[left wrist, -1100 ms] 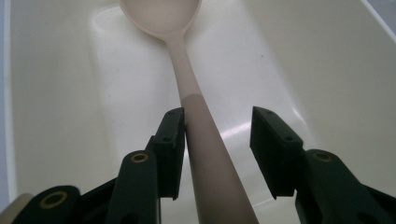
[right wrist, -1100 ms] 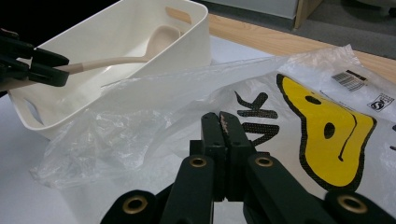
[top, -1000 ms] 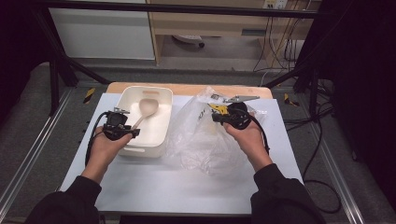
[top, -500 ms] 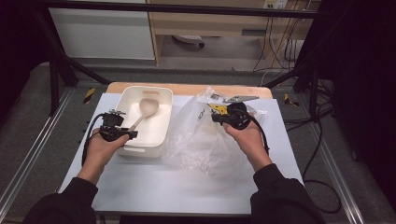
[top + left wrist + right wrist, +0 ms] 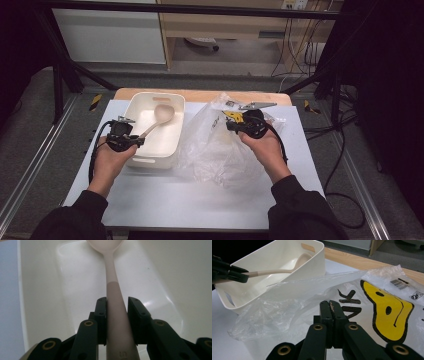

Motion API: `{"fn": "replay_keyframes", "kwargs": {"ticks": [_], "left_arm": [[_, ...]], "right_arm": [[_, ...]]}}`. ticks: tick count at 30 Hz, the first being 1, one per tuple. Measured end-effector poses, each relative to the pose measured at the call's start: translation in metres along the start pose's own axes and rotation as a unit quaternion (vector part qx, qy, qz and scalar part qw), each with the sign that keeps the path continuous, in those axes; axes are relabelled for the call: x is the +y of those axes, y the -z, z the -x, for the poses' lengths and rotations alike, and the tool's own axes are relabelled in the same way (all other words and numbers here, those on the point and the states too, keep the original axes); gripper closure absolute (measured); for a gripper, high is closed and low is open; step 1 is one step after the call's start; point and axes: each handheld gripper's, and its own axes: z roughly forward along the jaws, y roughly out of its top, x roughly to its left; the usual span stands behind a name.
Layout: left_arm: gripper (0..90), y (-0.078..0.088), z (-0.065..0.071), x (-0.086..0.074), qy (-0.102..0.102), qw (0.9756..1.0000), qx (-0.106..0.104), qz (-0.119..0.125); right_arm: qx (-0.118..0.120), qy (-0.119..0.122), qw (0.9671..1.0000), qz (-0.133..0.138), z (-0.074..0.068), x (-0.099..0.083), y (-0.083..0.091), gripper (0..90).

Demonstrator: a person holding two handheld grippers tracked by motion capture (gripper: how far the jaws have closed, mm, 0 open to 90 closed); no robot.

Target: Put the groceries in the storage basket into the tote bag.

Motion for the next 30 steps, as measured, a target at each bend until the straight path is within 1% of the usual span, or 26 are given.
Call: {"fn": "replay_keyframes", "kwargs": {"ticks": [1, 4, 7, 10, 13, 20, 26, 30], "left_arm": [[70.2, 0.000, 0.000, 0.000, -0.003, 1.0000, 0.002, 0.001], [70.2, 0.004, -0.003, -0.001, -0.002, 0.9999, 0.001, 0.011], [70.2, 0.010, -0.006, -0.001, 0.004, 0.9997, -0.004, 0.025], [70.3, 0.021, -0.006, -0.001, -0.001, 0.9991, -0.006, 0.041], [70.3, 0.033, -0.005, -0.003, -0.004, 0.9980, -0.018, 0.061], [70.3, 0.057, 0.005, -0.006, -0.025, 0.9947, -0.041, 0.091], [70.3, 0.072, 0.013, -0.014, -0.044, 0.9924, -0.059, 0.099], [70.4, 0.079, 0.018, -0.018, -0.051, 0.9907, -0.071, 0.104]], "right_arm": [[0.000, -0.001, 1.0000, 0.001, 0.000, 0.000, 0.000, 90.0], [0.001, -0.001, 1.0000, 0.000, 0.001, 0.000, 0.000, 90.0], [0.000, 0.000, 1.0000, -0.001, 0.001, 0.000, 0.000, 90.0], [-0.001, -0.003, 1.0000, -0.002, 0.001, 0.000, 0.000, 90.0], [-0.002, -0.001, 1.0000, -0.003, 0.001, 0.000, 0.000, 90.0], [0.000, -0.003, 1.0000, -0.007, 0.003, 0.000, 0.002, 90.0], [0.003, -0.006, 0.9999, -0.008, 0.005, 0.002, 0.004, 90.0], [0.004, -0.005, 0.9999, -0.012, 0.005, 0.004, 0.001, 90.0]]}}
